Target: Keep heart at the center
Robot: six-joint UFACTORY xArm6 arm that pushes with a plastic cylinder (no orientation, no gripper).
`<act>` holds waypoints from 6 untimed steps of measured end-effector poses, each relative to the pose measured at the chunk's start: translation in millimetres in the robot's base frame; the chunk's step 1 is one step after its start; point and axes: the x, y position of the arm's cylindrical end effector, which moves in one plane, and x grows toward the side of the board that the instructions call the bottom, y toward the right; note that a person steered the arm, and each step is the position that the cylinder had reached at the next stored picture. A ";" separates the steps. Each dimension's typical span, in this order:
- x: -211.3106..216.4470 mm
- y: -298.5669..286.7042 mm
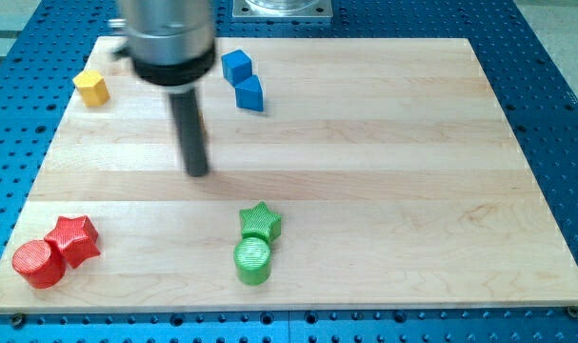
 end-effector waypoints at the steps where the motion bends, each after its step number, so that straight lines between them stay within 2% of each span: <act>1: -40.4 -49.6; 2: -104.1 8.2; 3: -90.0 112.2; 4: -79.6 100.0; 5: -115.8 75.5; 6: -104.4 1.3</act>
